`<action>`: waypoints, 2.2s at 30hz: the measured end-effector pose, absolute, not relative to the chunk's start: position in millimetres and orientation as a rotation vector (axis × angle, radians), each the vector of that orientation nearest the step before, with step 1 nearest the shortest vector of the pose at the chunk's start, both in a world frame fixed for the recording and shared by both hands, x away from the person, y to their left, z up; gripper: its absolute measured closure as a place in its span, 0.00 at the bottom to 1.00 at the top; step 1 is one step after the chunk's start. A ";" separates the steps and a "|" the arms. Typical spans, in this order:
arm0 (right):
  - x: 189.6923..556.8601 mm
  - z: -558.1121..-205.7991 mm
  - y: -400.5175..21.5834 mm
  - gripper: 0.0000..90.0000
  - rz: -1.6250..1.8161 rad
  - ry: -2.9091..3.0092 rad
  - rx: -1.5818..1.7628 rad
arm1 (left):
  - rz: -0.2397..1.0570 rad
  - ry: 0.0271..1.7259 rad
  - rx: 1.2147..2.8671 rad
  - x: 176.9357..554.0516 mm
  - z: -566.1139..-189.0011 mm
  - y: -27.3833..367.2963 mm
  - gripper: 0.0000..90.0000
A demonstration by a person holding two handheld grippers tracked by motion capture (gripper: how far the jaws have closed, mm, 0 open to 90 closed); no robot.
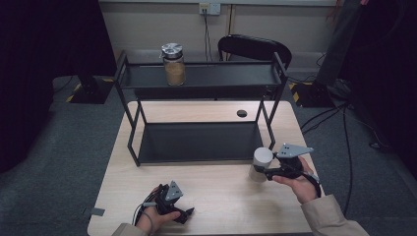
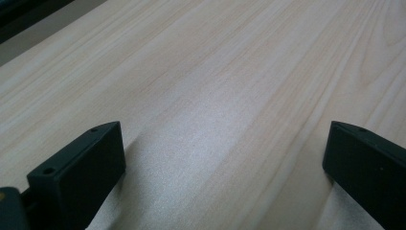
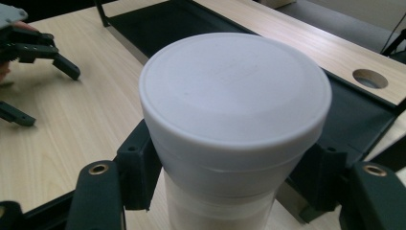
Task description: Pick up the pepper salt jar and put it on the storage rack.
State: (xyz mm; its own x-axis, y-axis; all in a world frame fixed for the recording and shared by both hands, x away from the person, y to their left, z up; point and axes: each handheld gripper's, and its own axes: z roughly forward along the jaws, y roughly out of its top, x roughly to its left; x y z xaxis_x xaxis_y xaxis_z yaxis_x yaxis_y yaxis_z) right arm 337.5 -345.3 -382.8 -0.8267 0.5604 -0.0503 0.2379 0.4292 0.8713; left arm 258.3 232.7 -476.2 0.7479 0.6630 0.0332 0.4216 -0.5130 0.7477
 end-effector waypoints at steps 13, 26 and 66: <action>346.7 -348.2 -336.1 0.39 1.391 2.376 0.665 | 0.408 0.810 2.186 258.4 -476.1 232.7 0.00; 357.3 -300.9 -325.8 0.39 1.422 2.383 0.648 | 0.408 0.810 2.186 258.4 -476.1 232.7 0.00; 384.9 -119.3 -269.4 0.39 1.414 2.275 0.629 | 0.409 0.812 2.185 258.2 -476.1 232.5 0.00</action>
